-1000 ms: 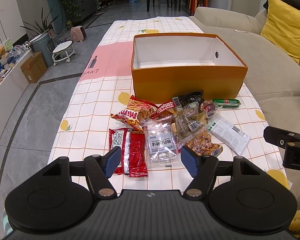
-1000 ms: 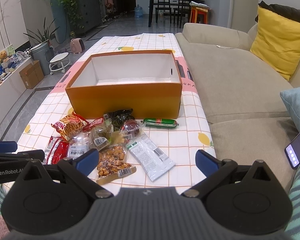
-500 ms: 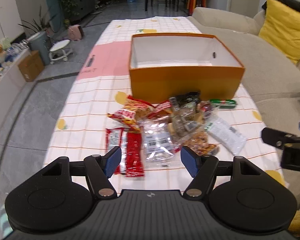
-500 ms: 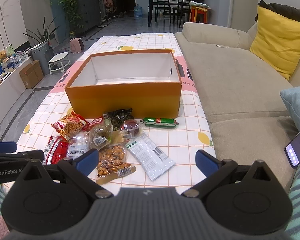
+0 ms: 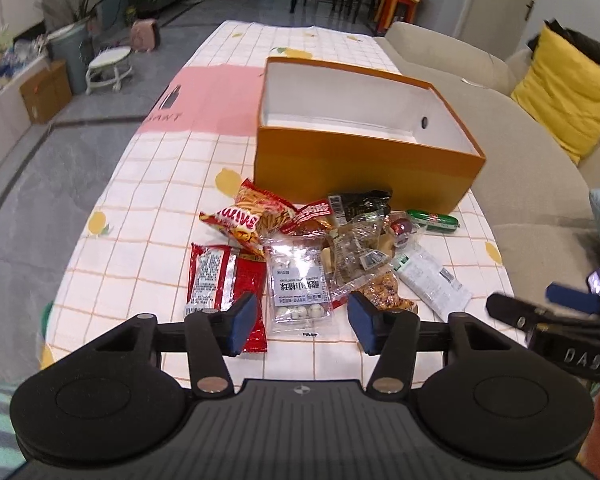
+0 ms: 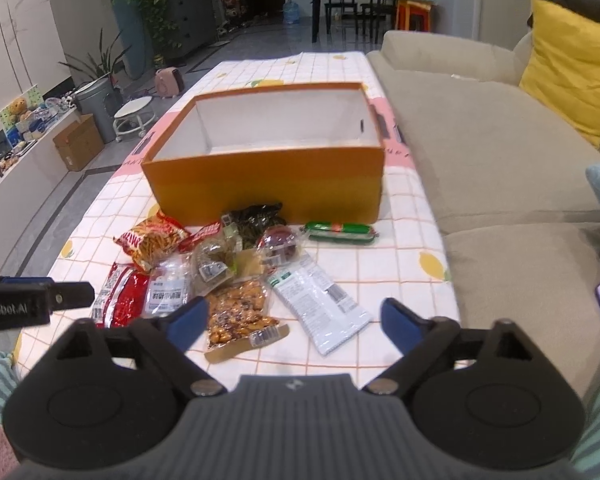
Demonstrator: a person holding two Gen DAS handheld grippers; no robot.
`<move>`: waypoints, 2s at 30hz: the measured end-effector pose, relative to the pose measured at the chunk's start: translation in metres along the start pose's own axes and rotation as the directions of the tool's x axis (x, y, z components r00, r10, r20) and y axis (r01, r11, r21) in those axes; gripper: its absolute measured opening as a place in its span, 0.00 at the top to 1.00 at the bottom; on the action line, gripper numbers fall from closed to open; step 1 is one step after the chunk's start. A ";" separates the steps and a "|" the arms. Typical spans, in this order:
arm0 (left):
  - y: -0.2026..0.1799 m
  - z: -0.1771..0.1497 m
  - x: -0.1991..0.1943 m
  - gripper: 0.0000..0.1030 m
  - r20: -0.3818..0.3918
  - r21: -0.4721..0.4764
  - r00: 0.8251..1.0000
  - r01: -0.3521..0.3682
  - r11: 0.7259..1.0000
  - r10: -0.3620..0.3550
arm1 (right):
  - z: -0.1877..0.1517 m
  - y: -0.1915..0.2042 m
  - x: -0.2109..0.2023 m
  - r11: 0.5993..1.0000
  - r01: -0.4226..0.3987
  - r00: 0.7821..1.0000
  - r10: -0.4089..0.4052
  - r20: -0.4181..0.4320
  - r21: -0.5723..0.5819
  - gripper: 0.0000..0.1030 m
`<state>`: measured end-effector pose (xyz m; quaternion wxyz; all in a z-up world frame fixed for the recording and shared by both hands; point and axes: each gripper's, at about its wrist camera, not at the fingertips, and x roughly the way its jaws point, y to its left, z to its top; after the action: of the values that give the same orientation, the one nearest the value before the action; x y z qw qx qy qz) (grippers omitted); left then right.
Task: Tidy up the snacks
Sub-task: 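Grasp the red Mimi bag with the left tool while the right tool grasps the clear dried-fruit bag, then carry both bags into the orange box and open both tools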
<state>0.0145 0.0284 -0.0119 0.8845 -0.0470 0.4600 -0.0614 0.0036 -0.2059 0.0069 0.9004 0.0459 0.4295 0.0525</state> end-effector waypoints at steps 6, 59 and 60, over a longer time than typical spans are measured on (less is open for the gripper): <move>0.012 0.007 0.018 0.31 -0.032 0.021 0.998 -0.050 0.999 0.051 | 0.005 0.010 0.026 0.999 -0.037 0.998 0.037 -0.044 -0.020 0.22; 0.020 0.082 0.107 0.57 -0.124 0.186 0.983 -0.111 0.976 0.135 | 0.052 0.048 0.124 0.969 -0.244 0.955 0.233 -0.183 -0.037 0.61; 0.020 0.084 0.100 0.57 -0.122 0.170 0.986 -0.095 0.981 0.117 | 0.054 0.046 0.118 0.969 -0.246 0.956 0.237 -0.171 -0.036 0.61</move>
<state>0.1420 0.0348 -0.0476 0.8552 0.0547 0.5125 -0.0547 0.1166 -0.1464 -0.0438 0.8494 0.0678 0.4922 0.1779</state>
